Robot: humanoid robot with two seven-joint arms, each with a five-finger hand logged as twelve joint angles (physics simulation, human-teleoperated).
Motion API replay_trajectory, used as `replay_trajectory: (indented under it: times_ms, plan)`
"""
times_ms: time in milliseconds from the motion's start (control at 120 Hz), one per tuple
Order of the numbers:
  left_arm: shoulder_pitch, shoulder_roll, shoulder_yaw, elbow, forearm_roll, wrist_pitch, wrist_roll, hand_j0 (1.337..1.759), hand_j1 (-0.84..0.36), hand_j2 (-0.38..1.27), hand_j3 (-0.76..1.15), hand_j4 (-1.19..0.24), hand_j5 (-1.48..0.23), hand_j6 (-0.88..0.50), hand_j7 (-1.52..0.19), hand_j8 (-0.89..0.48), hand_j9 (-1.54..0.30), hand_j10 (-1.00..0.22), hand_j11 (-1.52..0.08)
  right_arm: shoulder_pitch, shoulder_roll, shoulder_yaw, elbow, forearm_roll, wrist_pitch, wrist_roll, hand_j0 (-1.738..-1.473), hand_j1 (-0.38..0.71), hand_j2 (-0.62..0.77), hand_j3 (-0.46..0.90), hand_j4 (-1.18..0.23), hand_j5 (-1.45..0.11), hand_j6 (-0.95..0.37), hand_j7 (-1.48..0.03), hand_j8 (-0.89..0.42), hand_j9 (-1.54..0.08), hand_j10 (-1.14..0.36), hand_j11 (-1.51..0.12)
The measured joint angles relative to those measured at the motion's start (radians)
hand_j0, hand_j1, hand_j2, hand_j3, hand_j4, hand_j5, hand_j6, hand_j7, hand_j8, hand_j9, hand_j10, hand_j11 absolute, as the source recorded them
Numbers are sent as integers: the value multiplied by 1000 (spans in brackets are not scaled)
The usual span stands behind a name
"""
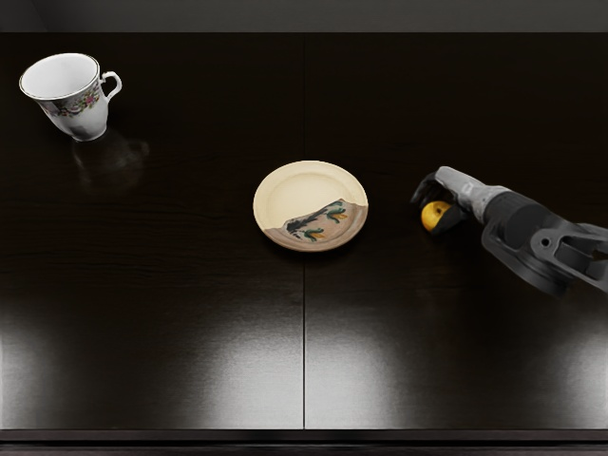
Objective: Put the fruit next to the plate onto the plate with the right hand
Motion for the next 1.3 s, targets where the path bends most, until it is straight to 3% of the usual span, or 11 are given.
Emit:
replay_trajectory:
  times_ms: [625, 650, 658, 1300]
  plan:
    - [0, 0, 0, 0, 0, 0, 0, 1658, 349, 0, 0, 0, 0, -1, 0, 0, 0, 0, 0, 210, 111, 6, 7, 185, 78, -25, -1658, 279, 298, 0, -583, -791, -591, -774, -454, -775, -532, -773]
    - [0, 0, 0, 0, 0, 0, 0, 1658, 349, 0, 0, 0, 0, -1, 0, 0, 0, 0, 0, 217, 113, 6, 7, 190, 80, -26, -1658, 279, 278, 0, -583, -791, -591, -774, -460, -776, -536, -773]
    - [0, 0, 0, 0, 0, 0, 0, 1658, 349, 0, 0, 0, 0, -1, 0, 0, 0, 0, 0, 219, 114, 6, 7, 192, 81, -26, -1658, 269, 207, 0, -582, -792, -591, -774, -463, -777, -537, -774]
    - [0, 0, 0, 0, 0, 0, 0, 1658, 349, 0, 0, 0, 0, 0, 0, 0, 0, 0, 0, 261, 203, 7, -3, 238, 94, -27, -1658, 257, 174, 0, -573, -770, -580, -757, -449, -764, -524, -761]
